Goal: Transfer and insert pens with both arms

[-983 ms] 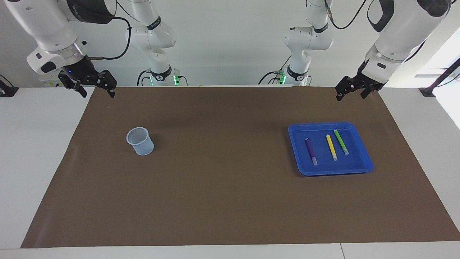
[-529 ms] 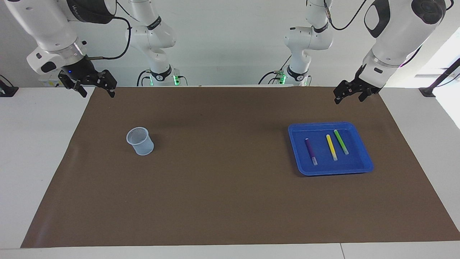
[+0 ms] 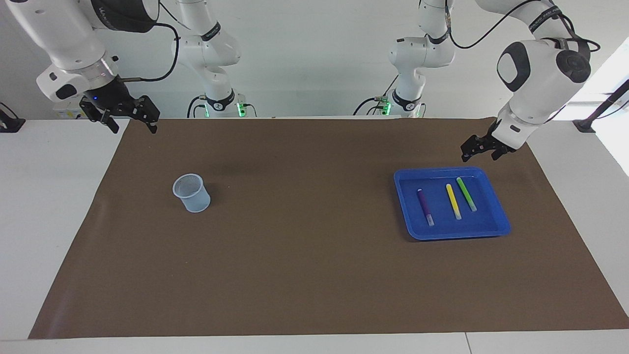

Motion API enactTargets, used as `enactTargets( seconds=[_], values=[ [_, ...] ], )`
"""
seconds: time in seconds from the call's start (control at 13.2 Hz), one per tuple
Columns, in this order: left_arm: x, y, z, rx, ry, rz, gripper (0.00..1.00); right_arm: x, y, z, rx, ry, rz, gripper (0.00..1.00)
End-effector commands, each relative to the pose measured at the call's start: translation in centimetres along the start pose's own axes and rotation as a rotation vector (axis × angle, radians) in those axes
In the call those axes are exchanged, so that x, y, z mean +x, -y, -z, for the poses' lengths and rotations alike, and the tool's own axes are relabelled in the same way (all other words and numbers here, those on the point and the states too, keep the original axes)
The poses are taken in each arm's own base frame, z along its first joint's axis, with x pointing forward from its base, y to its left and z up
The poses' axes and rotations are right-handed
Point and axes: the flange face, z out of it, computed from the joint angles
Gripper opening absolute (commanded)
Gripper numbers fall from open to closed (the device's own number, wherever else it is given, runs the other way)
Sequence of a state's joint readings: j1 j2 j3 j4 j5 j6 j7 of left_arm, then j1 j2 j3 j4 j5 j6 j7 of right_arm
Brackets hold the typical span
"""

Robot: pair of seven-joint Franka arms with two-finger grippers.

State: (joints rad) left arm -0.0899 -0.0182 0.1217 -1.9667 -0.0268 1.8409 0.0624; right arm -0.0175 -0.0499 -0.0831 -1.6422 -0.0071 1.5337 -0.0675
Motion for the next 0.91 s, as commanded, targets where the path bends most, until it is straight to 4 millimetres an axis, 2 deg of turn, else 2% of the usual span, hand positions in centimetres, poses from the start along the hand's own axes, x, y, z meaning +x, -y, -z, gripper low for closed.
enactTargets(
  seconds=[0.0, 0.08, 0.15, 0.53, 0.6, 0.83],
  values=[
    [0.7, 1.9, -4.6, -0.008, -0.016, -0.050, 1.00, -0.3, -0.1, -0.1, -0.001, 0.004, -0.008, 1.00],
    [1.4, 3.5, -6.4, -0.005, -0.008, -0.057, 1.00, -0.3, -0.1, -0.1, -0.001, 0.004, -0.008, 1.00],
    [2.0, 3.9, -7.7, 0.000, -0.017, -0.078, 1.00, -0.3, -0.1, -0.1, -0.001, 0.004, -0.008, 1.00],
    [3.3, 4.7, -14.3, 0.022, -0.062, -0.074, 0.97, -0.3, -0.1, -0.1, -0.001, 0.004, -0.010, 1.00],
    [3.6, 5.2, -15.2, 0.025, -0.060, -0.069, 0.94, -0.3, -0.1, -0.1, -0.001, 0.004, -0.008, 1.00],
    [3.8, 5.2, -16.2, 0.027, -0.053, -0.072, 0.87, -0.3, -0.1, -0.1, -0.001, 0.004, -0.010, 1.00]
  ],
)
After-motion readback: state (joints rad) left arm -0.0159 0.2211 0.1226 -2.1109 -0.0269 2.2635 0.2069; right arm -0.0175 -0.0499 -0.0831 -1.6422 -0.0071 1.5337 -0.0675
